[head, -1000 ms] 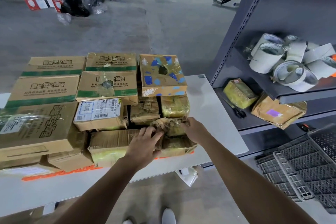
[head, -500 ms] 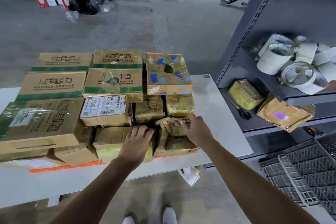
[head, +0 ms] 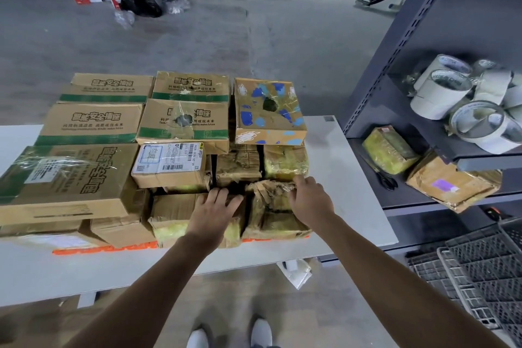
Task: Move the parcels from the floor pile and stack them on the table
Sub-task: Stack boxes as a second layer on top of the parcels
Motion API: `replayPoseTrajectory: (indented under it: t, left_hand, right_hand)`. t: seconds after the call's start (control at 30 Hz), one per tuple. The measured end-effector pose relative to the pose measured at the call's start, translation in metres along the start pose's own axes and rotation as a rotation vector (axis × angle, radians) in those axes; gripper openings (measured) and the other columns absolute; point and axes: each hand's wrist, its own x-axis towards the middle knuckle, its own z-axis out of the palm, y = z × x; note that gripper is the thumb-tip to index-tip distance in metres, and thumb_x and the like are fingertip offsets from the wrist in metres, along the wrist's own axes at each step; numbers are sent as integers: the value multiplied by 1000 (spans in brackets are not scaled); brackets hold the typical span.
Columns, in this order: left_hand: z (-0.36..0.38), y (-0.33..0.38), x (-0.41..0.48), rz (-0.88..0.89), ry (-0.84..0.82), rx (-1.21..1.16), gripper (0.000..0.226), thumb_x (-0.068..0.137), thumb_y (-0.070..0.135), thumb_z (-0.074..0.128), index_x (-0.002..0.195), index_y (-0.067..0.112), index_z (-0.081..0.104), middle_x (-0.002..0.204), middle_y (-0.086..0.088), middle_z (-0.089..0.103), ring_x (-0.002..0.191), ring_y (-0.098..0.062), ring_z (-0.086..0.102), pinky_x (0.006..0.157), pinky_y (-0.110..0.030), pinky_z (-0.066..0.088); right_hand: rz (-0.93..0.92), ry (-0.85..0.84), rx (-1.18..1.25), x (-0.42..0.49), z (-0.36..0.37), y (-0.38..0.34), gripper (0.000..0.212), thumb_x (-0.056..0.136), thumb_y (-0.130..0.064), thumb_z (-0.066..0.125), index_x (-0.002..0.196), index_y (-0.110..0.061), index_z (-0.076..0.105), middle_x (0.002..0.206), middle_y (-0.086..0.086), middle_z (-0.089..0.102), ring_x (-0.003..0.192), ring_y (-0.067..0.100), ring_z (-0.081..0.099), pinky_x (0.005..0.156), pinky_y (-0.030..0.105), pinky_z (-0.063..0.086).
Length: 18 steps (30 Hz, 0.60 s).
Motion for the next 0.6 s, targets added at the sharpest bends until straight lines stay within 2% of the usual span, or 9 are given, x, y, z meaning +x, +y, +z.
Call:
replayPoseTrajectory:
  t: [0.13, 0.3, 0.43, 0.5, 0.6]
  left_hand:
    - [6, 1, -4, -6, 97, -8, 83, 45, 2, 80, 124, 18, 60, 109, -14, 58, 95, -33, 53, 77, -47, 50]
    - [10, 7, -2, -26, 128, -15, 80, 44, 0, 78, 120, 14, 60, 108, -15, 57, 88, -33, 54, 83, -48, 50]
    - [8, 2, -7, 8, 148, -34, 74, 56, 3, 75, 127, 15, 58, 115, -15, 57, 103, -36, 55, 94, -50, 48]
    - [7, 3, -11, 7, 131, -53, 78, 56, 6, 78, 129, 16, 55, 120, -15, 55, 112, -38, 52, 101, -52, 43]
    - [1, 6, -14, 6, 104, -89, 82, 51, 16, 83, 128, 16, 55, 122, -12, 53, 116, -36, 50, 105, -51, 40]
  right_hand:
    - [-14, -3, 5, 2, -2, 4, 48, 102, -34, 34, 142, -8, 33, 127, 15, 49, 110, 32, 51, 82, 40, 47]
    - [-42, -11, -14, 2, -4, 5, 46, 102, -34, 33, 141, -9, 35, 128, 14, 49, 112, 31, 51, 83, 40, 47]
    - [-60, 39, -90, -1, -11, -1, 38, 103, -29, 32, 136, -13, 40, 129, 10, 49, 113, 29, 49, 87, 41, 46]
    - [-102, 89, -103, -1, -12, -7, 35, 101, -27, 35, 132, -14, 43, 128, 8, 50, 113, 27, 47, 87, 40, 45]
    - [-189, 129, -84, 2, -13, -17, 35, 100, -28, 37, 132, -14, 46, 127, 8, 51, 118, 27, 46, 88, 39, 44]
